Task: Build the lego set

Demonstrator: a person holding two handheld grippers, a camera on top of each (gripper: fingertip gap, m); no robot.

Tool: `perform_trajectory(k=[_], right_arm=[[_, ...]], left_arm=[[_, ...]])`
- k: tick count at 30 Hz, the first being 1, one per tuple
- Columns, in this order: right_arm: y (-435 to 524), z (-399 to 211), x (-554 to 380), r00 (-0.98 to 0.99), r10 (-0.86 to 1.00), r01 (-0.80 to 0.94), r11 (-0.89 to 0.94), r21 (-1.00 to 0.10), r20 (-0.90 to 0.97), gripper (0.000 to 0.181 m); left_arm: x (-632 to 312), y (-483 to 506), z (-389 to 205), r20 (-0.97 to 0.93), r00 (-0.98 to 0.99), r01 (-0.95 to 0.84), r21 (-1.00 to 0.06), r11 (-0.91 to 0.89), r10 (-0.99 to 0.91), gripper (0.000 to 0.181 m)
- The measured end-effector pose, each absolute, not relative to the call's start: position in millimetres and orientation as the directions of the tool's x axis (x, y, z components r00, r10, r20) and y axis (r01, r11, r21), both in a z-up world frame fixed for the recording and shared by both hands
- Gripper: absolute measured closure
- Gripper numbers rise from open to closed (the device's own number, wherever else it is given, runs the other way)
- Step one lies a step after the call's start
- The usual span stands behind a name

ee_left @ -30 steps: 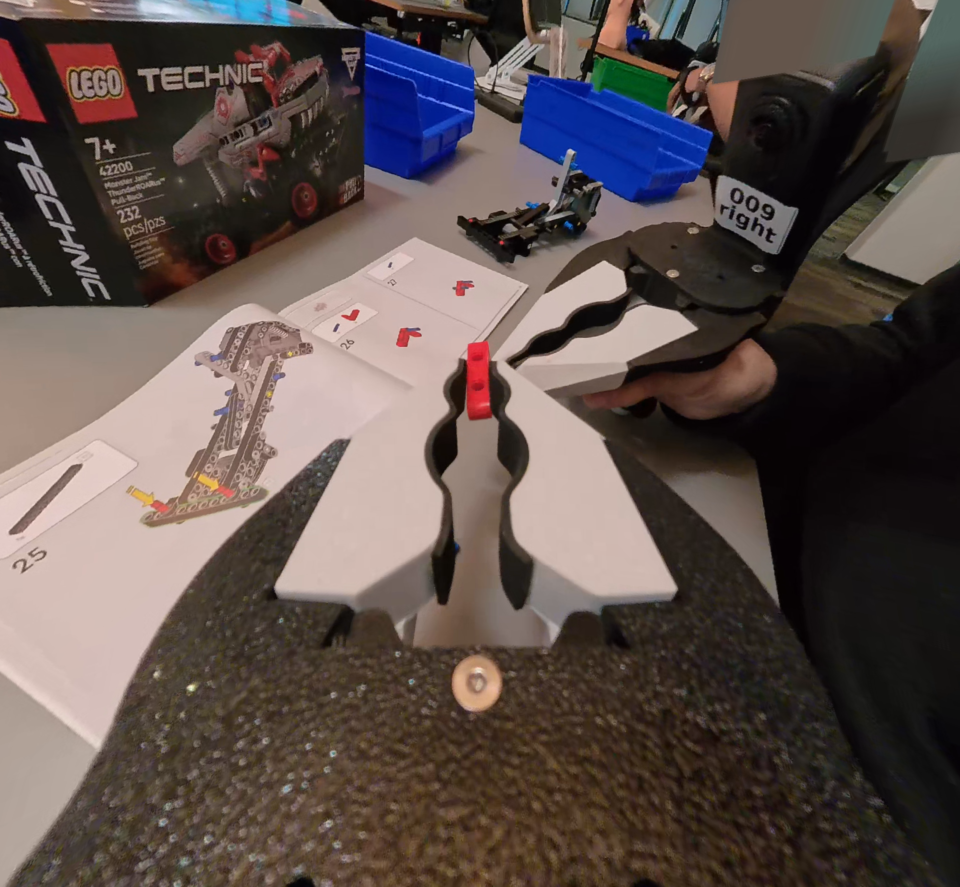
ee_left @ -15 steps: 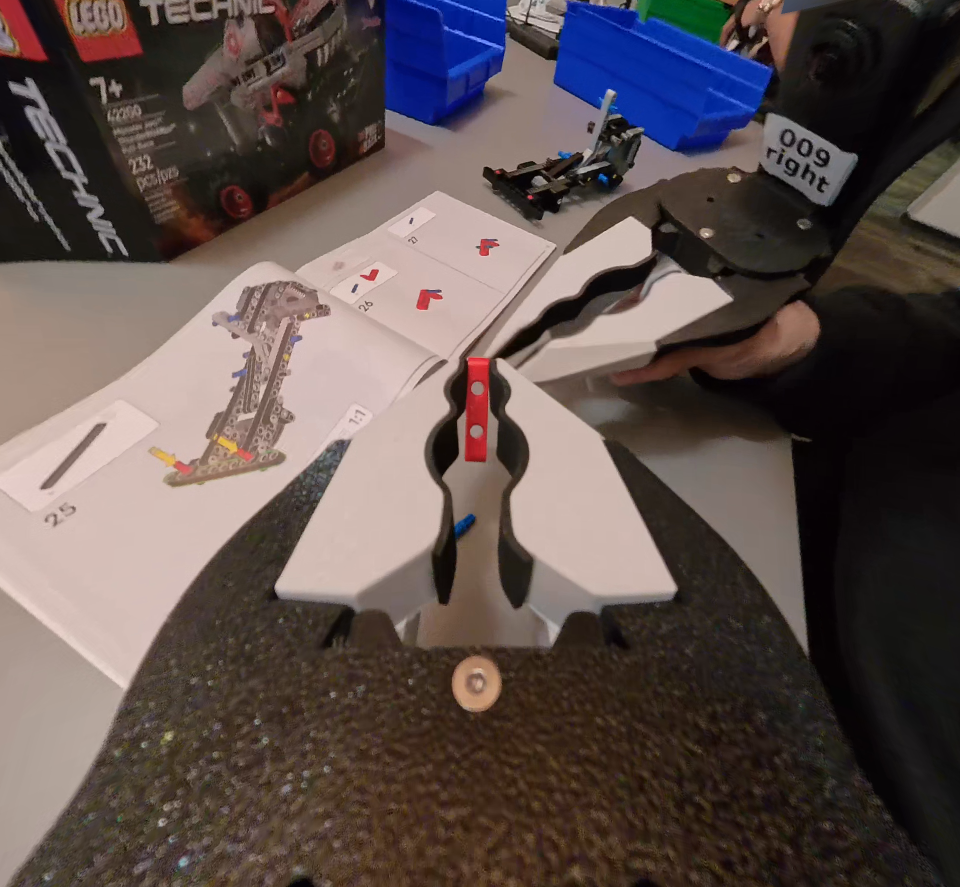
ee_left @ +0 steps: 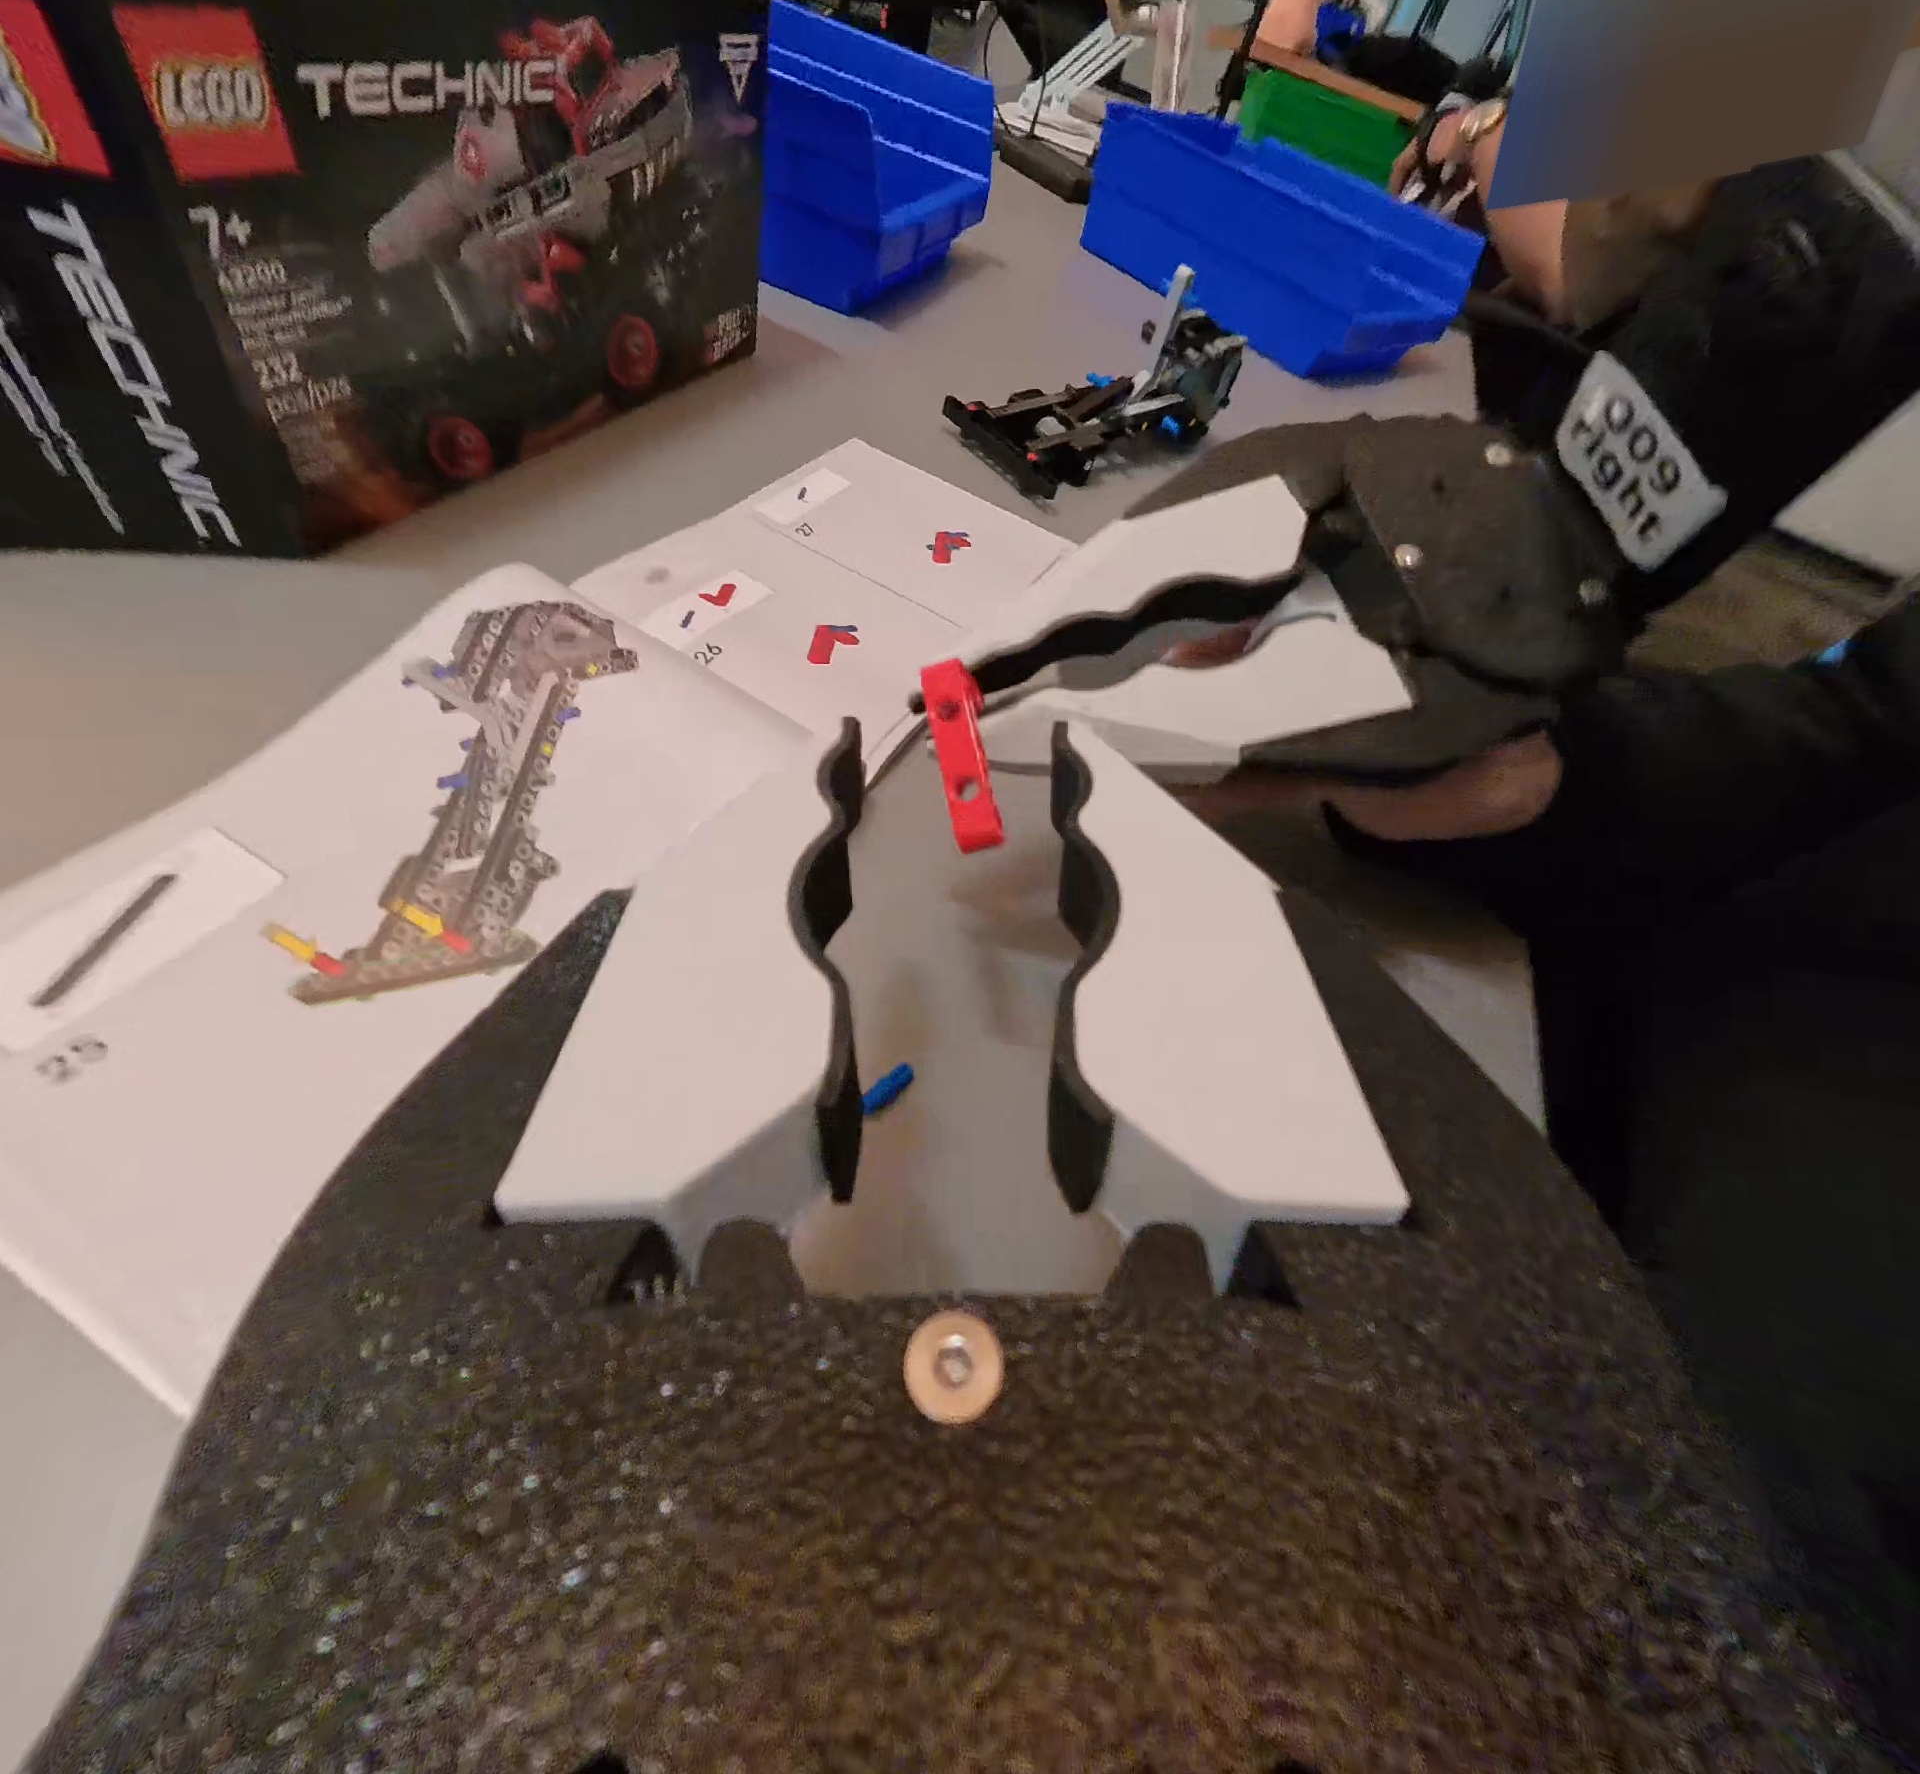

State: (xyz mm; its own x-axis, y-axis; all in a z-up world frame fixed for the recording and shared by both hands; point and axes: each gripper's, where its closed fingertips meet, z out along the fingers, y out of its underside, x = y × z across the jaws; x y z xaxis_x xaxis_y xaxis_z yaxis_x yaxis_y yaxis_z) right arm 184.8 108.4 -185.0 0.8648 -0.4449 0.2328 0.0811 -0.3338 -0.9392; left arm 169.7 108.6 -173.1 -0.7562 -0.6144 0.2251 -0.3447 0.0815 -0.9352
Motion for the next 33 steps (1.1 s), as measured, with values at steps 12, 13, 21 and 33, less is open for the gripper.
perform_trajectory(k=[12, 13, 21, 33], right_arm=[[115.0, -144.4, 190.1, 0.842, -0.533, 0.028, -0.099, -0.995, 0.077, 0.176], [116.6, -142.3, 189.8, 0.842, -0.534, 0.031, -0.085, -0.996, 0.072, 0.176], [129.4, -118.6, 192.7, 0.823, -0.564, 0.073, -0.013, -0.997, 0.068, 0.176], [135.8, -113.7, 182.3, 0.820, -0.565, 0.100, -0.018, -0.995, 0.093, 0.177]], left_arm=[[179.8, 107.5, -128.1, 0.233, -0.681, -0.128, -0.971, -0.200, -0.695, 0.176], [179.9, 108.6, -125.1, 0.222, -0.671, -0.105, -0.973, -0.206, -0.708, 0.176], [178.9, 119.4, -102.6, 0.151, -0.499, 0.105, -0.967, -0.232, -0.854, 0.175], [164.5, 98.6, -99.3, -0.042, -0.661, 0.084, -0.996, -0.018, -0.749, 0.126]])
